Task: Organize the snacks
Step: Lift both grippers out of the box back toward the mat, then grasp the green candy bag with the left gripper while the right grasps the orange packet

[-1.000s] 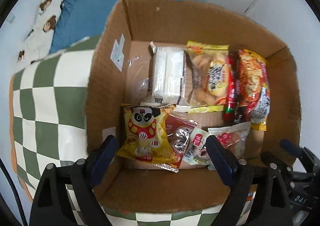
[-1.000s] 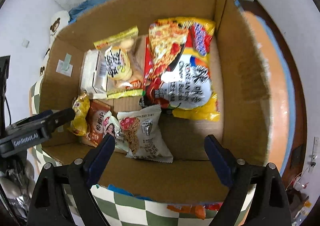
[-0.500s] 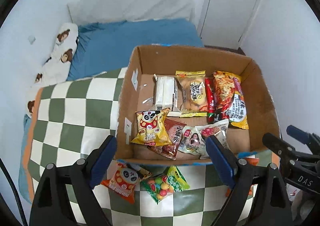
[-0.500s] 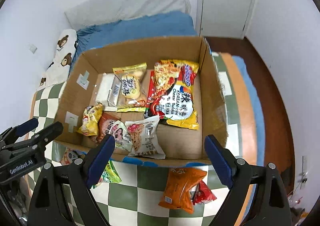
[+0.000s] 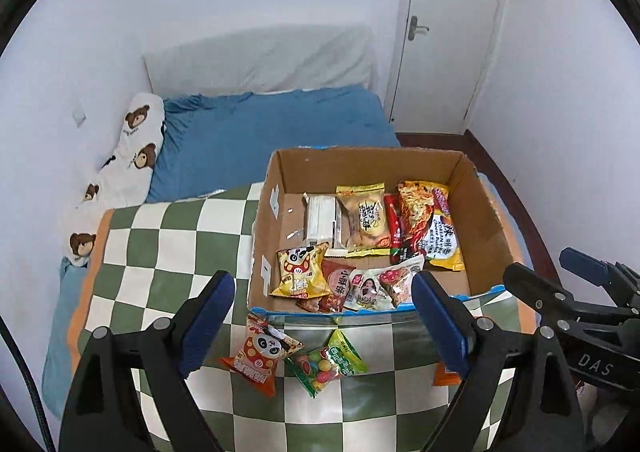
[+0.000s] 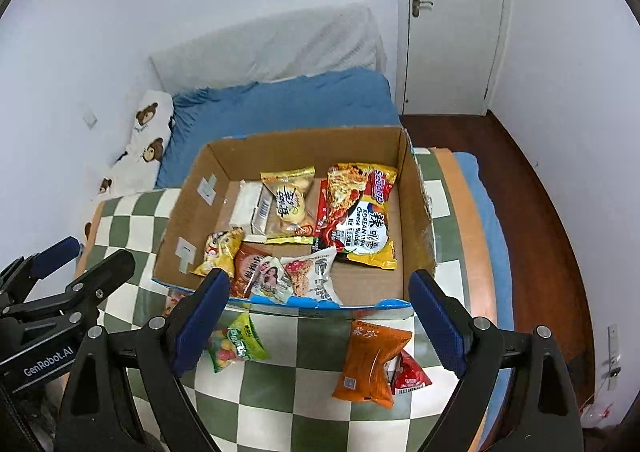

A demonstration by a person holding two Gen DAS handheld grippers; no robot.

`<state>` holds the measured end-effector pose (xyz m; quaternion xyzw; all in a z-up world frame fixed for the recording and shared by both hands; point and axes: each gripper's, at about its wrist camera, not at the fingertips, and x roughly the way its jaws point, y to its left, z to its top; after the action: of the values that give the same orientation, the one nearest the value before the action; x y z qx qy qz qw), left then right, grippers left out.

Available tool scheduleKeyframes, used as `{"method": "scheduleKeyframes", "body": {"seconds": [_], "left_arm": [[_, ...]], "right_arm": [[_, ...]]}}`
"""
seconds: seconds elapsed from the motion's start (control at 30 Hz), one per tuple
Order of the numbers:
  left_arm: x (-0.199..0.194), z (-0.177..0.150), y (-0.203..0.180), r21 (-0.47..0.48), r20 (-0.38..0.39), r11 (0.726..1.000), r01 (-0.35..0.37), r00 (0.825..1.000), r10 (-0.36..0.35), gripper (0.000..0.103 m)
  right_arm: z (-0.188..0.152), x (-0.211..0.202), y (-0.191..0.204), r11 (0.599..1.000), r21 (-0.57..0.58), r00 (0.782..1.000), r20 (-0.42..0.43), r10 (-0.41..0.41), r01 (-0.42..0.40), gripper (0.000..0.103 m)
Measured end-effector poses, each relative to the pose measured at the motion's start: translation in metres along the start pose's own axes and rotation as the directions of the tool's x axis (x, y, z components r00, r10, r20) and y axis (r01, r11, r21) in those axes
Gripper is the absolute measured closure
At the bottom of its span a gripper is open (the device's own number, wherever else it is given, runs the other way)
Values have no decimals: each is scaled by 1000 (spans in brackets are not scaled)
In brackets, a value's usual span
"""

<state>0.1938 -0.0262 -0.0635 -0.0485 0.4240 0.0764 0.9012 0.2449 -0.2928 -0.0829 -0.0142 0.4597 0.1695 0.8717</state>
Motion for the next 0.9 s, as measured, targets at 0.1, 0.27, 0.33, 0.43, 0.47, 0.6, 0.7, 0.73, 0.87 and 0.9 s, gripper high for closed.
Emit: {"method": "scheduleKeyframes", "body": {"seconds": [0.1,0.27,0.33,0.43,0.47,0.6,0.7,0.73,0.87,0.9], "left_arm": [[-3,-3,-1,-4,2,1000,-4,1000,5,13],[14,-25,9,-25,-64,999,-28,998,26,12],[33,-42,16,-31,-129,998,-45,991,41,13],[60,-65,18,6,-200,999,-53,978,53,13],[70,-73,16,45,-226,997,-60,972,68,13],[114,-99,-3,243,-318,969,-45,940,124,13],[148,-113,-22,367,-392,930,23,910,132,13],[159,-117,-27,400,-415,916,40,899,142,13],[203,-132,-47,511,-481,853,111,858,177,13],[208,-132,-49,507,-489,853,125,856,165,14]], "right_arm": [[-3,-8,-1,1000,13,1000,-4,26,-26,10],[-27,10,-26,994,103,995,-90,50,-41,10],[-44,31,-39,990,136,988,-149,49,-28,10],[-70,75,-49,990,141,967,-256,15,22,10],[-79,92,-52,989,145,956,-294,14,30,10],[-105,140,-58,986,157,920,-392,14,52,10],[-115,163,-56,986,147,915,-403,-9,75,10],[-119,171,-53,989,124,915,-402,-21,78,11],[-131,190,-47,990,55,897,-432,-93,129,39],[-133,190,-47,989,46,899,-426,-105,138,44]]}}
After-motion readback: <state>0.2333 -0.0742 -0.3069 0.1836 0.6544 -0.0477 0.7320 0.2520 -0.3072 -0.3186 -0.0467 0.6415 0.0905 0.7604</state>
